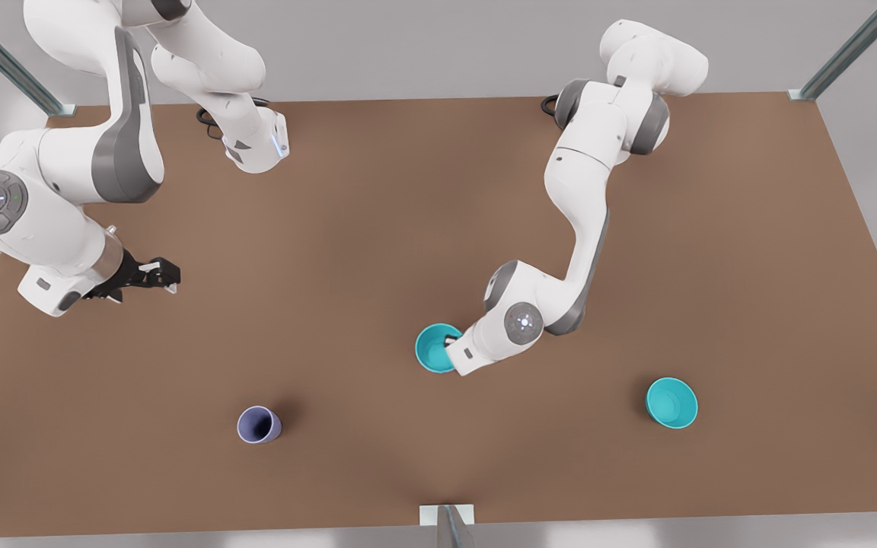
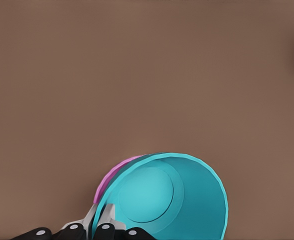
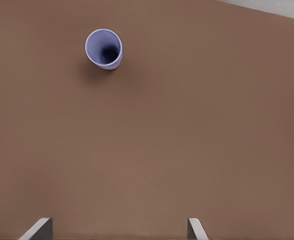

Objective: Stack the blue bowl on the pink bowl

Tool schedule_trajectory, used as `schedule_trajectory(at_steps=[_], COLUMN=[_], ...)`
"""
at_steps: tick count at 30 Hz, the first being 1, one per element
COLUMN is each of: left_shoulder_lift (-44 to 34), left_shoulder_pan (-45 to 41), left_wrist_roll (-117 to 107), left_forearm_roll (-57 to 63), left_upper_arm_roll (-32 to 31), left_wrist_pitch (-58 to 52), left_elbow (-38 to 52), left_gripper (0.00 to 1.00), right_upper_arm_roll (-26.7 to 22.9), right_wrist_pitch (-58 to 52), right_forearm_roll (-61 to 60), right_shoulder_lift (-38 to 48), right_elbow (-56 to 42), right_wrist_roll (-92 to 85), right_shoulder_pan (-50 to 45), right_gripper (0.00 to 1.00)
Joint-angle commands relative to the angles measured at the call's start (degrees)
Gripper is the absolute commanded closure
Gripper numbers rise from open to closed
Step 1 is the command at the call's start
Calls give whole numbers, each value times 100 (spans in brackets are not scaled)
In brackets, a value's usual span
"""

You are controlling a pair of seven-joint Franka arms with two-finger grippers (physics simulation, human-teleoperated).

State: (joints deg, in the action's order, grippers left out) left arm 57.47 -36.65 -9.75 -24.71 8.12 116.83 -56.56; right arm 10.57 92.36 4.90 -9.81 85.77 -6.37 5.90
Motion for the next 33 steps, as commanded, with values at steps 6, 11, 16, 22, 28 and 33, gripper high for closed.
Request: schedule_trajectory(at_steps=[6, 11, 16, 22, 28, 33], left_shoulder_lift=[-43, -43, -25, -173, -3593, -4507], left_shoulder_pan=[0, -44, -62, 87, 1011, 2311], left_wrist_roll=[-2655, -2655, -2655, -2611, 263, 192], left_forearm_roll=[28, 28, 36, 45, 1654, 2357], left_upper_arm_roll=[-4, -4, -4, 75, 1508, -584], left_wrist_pitch=[-451, -557, -548, -1220, -6005, -4424], left_elbow=[-22, -39, -39, -66, -48, -1454], left_gripper=[79, 79, 79, 0, 0, 0], right_upper_arm_roll=[-2, -2, -2, -2, -2, -2], right_wrist_pitch=[1, 1, 1, 45, 37, 45], right_forearm_roll=[-6, -6, 11, 2, -6, -15], right_shoulder_lift=[-13, -48, -100, -100, -56, -48], right_elbow=[9, 9, 9, 1, -8, -17], right_wrist_roll=[-593, -611, -620, -620, -637, -655], right_shoulder_pan=[7, 7, 33, 51, 86, 95], right_gripper=[0, 0, 0, 0, 0, 0])
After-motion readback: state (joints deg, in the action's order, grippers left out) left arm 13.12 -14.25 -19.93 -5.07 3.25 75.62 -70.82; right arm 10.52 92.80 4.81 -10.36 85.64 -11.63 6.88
